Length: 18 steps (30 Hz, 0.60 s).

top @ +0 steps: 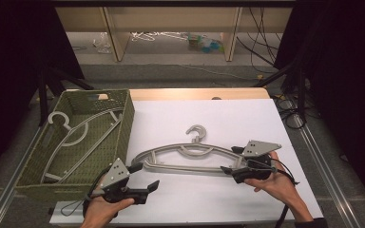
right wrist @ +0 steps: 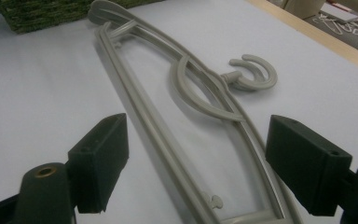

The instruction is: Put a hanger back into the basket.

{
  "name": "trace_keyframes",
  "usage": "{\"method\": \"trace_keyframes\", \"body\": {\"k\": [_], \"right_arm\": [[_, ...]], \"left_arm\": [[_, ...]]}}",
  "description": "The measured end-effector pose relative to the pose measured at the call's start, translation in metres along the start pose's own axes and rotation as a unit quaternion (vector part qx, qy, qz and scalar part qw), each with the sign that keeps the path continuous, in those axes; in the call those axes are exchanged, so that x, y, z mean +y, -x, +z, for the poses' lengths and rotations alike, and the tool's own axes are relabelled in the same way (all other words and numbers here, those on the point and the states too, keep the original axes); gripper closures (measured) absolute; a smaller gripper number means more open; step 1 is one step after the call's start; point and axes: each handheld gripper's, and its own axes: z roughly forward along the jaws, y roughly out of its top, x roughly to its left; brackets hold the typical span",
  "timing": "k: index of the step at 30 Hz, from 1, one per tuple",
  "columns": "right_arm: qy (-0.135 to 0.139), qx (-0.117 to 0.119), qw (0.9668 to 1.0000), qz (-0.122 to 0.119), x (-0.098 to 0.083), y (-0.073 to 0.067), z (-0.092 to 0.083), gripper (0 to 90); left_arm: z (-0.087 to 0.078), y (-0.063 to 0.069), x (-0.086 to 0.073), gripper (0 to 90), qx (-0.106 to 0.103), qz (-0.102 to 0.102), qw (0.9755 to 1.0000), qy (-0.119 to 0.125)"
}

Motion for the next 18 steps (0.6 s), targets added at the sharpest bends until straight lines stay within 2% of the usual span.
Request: {"method": "trace_keyframes", "body": {"k": [1,2,3,6,8,13,16,17,18], "right_arm": [[0.000,0.000,1.0000,0.000,0.000,0.000,0.000,22.7],[0.000,-0.002,1.0000,0.001,0.000,0.002,0.003,22.8],[-0.010,-0.001,0.9999,0.003,0.000,0.008,0.007,23.7],[-0.015,0.001,0.9999,0.004,0.000,0.016,0.013,24.6],[-0.036,-0.001,0.9993,0.007,0.001,0.029,0.022,24.6],[-0.046,0.004,0.9989,0.012,0.006,0.041,0.035,25.4],[-0.058,-0.004,0.9983,0.003,0.009,0.047,0.047,26.2],[-0.069,0.000,0.9976,0.000,0.012,0.051,0.054,28.4],[-0.069,0.000,0.9976,0.000,0.012,0.051,0.054,28.4]], "left_arm": [[0.000,0.000,-0.001,18.3,-0.003,0.006,1.0000,0.001],[0.000,0.001,-0.002,18.3,-0.001,0.002,1.0000,-0.002],[0.000,0.002,-0.003,18.3,-0.001,0.001,1.0000,0.000],[0.000,0.003,-0.005,18.3,0.000,0.002,1.0000,0.000],[0.000,0.004,-0.008,18.3,0.002,0.003,1.0000,-0.002],[0.001,0.005,-0.011,18.3,-0.002,0.003,1.0000,-0.001],[0.000,0.004,-0.011,18.3,-0.003,0.007,1.0000,-0.004],[0.000,0.004,-0.011,18.4,-0.003,0.007,1.0000,-0.002],[0.000,0.004,-0.011,18.4,-0.003,0.004,1.0000,0.000]]}}
